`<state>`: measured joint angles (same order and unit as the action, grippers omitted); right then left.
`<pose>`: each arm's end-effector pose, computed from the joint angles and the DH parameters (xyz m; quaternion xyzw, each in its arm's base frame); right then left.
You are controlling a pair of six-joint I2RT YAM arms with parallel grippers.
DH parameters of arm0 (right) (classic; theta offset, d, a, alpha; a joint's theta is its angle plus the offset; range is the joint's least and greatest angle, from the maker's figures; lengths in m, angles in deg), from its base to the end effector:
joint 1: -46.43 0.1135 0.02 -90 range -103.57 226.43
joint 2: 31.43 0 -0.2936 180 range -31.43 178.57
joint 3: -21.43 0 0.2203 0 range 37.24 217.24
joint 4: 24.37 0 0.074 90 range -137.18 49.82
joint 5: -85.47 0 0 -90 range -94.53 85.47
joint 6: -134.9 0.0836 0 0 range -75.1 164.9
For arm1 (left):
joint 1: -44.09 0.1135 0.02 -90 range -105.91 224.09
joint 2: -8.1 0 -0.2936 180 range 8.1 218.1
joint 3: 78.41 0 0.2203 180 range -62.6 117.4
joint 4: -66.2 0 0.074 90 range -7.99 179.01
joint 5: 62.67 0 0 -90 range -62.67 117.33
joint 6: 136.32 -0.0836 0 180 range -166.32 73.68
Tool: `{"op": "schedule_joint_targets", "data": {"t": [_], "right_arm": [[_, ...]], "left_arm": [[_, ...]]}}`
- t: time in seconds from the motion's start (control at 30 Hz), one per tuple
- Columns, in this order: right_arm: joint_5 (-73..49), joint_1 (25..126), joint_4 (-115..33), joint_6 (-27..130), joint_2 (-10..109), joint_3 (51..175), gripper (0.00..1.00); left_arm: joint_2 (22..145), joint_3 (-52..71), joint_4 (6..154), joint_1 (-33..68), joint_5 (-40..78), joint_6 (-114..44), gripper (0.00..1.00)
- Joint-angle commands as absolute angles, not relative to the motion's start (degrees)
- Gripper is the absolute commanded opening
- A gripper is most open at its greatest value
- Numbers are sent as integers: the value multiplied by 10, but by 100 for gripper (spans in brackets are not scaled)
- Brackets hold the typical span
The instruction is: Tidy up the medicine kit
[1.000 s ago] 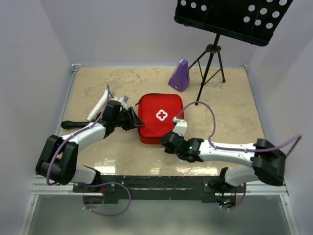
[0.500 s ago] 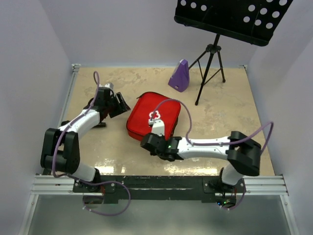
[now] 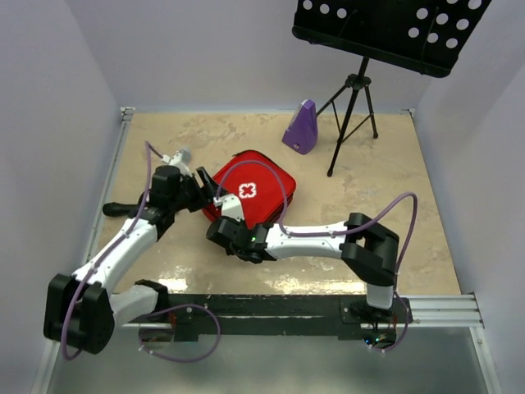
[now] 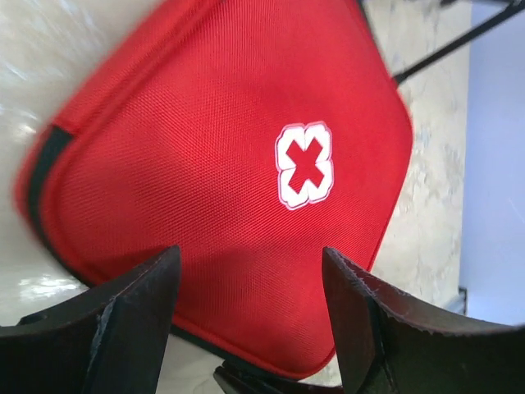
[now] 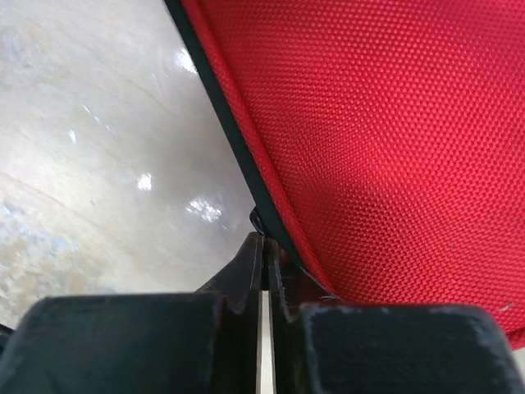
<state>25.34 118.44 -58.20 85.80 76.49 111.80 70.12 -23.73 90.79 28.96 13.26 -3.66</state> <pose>0.1668 0.3788 0.2120 -0.1624 0.9013 0.1319 0.3793 0.2190 -0.0803 0.2626 -0.1487 0.8570 -0.3265 0.3700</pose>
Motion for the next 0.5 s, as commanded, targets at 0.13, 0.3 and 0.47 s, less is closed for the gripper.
{"op": "schedule_joint_targets", "data": {"t": [0.13, 0.3, 0.47], "right_arm": [[248, 1187, -585, 902, 679, 1032, 0], [253, 1191, -609, 935, 639, 992, 0], [267, 1192, -658, 984, 588, 945, 0]], "left_arm": [[842, -261, 813, 260, 67, 4, 70], [894, -247, 819, 266, 126, -24, 67], [943, -248, 811, 282, 146, -25, 65]]}}
